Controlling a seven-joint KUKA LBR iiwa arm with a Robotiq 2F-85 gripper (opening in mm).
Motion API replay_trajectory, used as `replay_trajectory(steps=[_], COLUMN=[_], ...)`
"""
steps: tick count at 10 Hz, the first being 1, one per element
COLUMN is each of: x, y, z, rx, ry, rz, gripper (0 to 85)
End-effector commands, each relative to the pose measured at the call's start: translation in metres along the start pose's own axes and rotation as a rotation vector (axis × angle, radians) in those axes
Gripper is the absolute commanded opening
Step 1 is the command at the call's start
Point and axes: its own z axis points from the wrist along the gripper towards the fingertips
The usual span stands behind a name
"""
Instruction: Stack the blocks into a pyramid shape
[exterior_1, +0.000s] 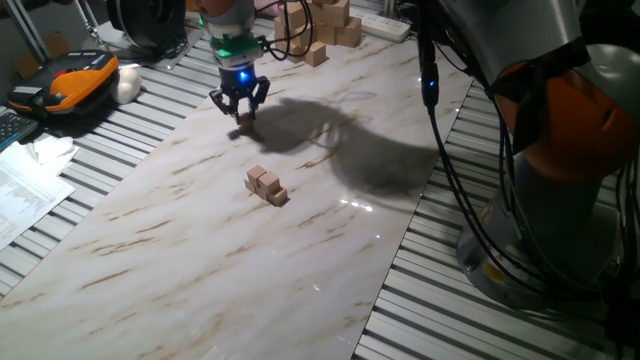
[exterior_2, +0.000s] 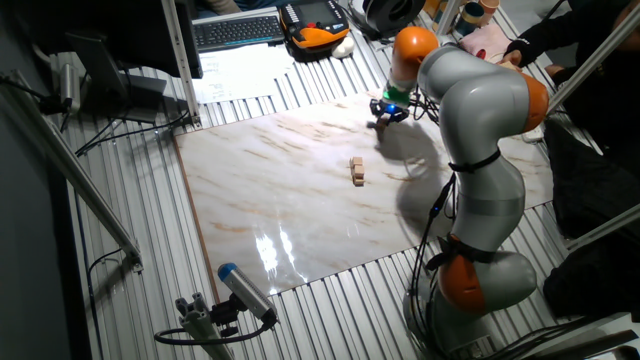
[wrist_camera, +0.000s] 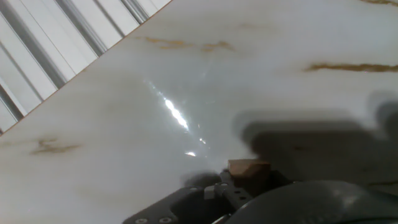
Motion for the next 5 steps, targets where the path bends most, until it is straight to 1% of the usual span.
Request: replay_trajectory(steps=[1,2,3,4,5], x=[0.0,0.0,0.001,0.004,0.008], y=[0.0,0.001,0.003,0.006,0.009], z=[0.0,-0.001,-0.004,-0.01,-0.017], rx=[0.0,-0.015,-0.046,-0.059,-0.072], ry=[0.0,0.015,0.039,0.052,0.059], rz=[-0.004,-0.026,-0.044,-0.071,-0.092], gripper=[34.0,17.0,0.0,0.0,0.0])
